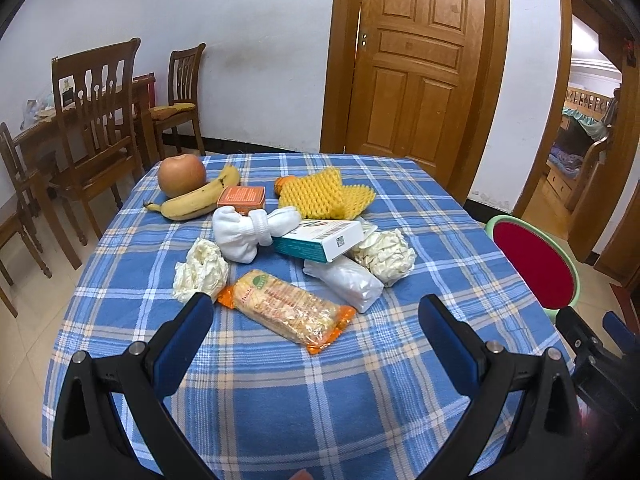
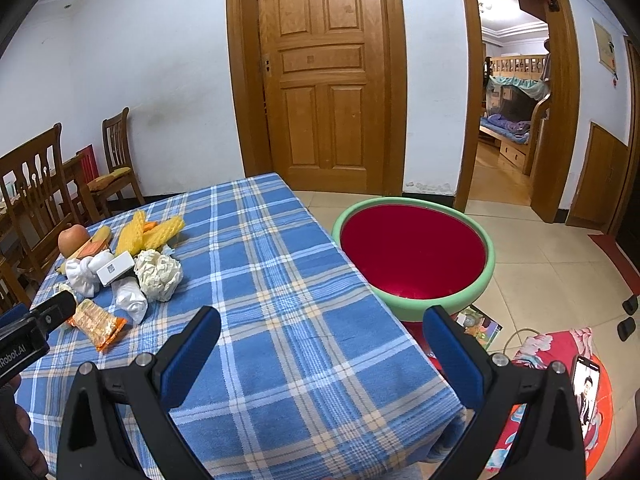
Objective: Collect trash
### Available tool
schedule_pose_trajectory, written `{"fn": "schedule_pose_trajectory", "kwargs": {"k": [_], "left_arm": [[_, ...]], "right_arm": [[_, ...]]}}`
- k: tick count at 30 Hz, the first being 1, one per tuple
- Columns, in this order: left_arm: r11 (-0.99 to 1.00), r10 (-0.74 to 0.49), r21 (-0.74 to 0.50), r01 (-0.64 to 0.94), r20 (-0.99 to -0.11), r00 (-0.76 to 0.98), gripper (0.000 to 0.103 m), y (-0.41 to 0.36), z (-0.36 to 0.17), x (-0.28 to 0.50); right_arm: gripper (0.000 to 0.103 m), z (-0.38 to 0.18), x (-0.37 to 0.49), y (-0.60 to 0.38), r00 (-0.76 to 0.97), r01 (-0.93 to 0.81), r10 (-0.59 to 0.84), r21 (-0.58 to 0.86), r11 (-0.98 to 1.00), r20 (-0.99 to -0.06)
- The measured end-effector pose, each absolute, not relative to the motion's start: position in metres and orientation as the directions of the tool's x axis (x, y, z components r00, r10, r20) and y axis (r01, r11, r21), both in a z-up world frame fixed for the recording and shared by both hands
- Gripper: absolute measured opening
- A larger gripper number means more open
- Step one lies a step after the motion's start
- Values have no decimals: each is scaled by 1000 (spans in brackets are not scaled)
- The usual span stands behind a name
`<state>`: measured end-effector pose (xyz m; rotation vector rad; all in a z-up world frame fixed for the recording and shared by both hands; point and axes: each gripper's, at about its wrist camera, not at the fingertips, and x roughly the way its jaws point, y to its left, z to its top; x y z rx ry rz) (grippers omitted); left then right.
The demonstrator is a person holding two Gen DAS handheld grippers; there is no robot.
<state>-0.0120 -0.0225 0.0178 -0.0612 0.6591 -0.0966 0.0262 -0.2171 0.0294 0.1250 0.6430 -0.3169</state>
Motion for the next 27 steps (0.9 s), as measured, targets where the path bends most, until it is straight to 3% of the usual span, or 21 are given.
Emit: {"fn": "schedule_pose_trajectory", "kwargs": {"k": [27], "left_arm": [[995, -97, -84, 57, -613, 784, 101, -19, 19, -12]], "right_arm": [[103, 29, 26, -217, 753, 327, -251, 14, 945, -608]]}}
